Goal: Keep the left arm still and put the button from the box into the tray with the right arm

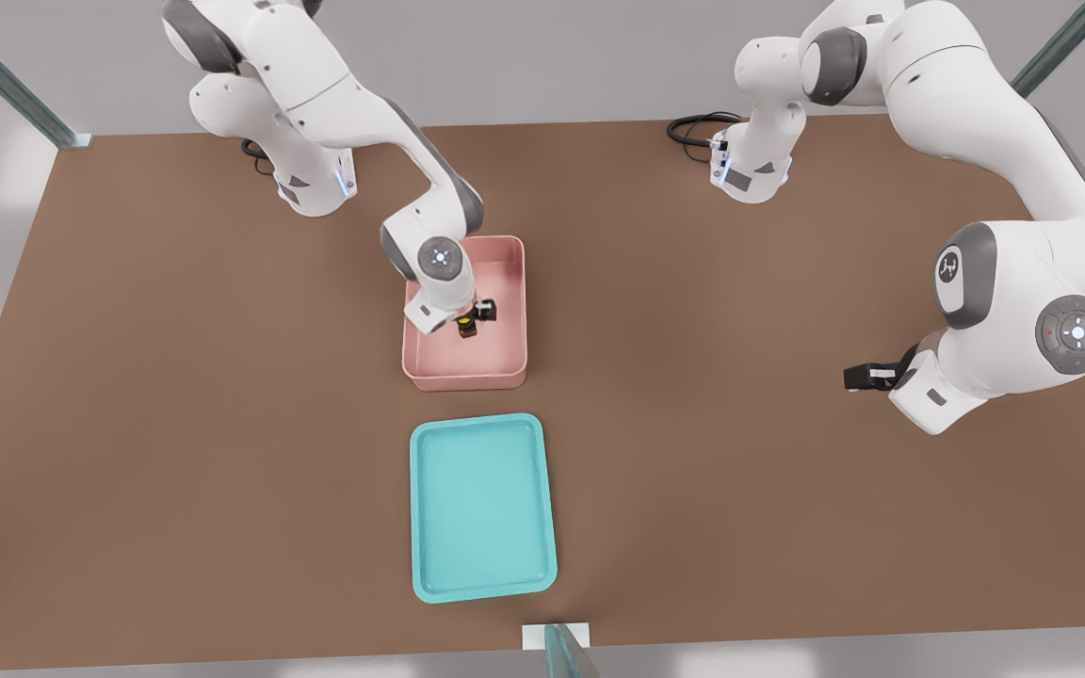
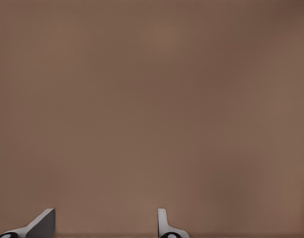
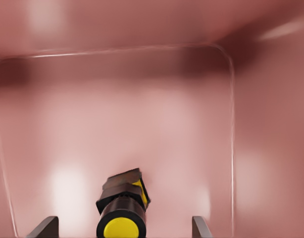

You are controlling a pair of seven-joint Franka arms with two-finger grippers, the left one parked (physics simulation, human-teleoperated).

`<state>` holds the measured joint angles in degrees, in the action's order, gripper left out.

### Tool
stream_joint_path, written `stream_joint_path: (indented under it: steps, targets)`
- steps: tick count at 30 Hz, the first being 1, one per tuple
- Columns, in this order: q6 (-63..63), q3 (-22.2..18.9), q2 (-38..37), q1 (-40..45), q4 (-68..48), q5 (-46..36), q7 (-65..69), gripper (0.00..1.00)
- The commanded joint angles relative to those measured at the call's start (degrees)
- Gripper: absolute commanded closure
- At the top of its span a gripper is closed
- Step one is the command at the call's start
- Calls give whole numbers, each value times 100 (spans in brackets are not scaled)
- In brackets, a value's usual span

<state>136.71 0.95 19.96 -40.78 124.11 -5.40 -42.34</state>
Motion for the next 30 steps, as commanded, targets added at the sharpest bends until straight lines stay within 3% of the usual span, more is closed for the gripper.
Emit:
stream_joint_path:
  steps: [1,11,15,21,24,29,30]
  targets:
    - [322,2,78,0,-1,4,-1496,0]
    - [436,-7,149,-88,17,-5,-1619,0]
    - [436,-7,149,-79,26,-5,-1690,17]
    - [436,-7,-9,-79,281,4,-1646,16]
    - [427,-7,-1,-79,281,4,-1681,30]
    - [445,-7,61,-71,228,-5,-1698,33]
    - [445,-7,70,-71,219,-5,-1698,38]
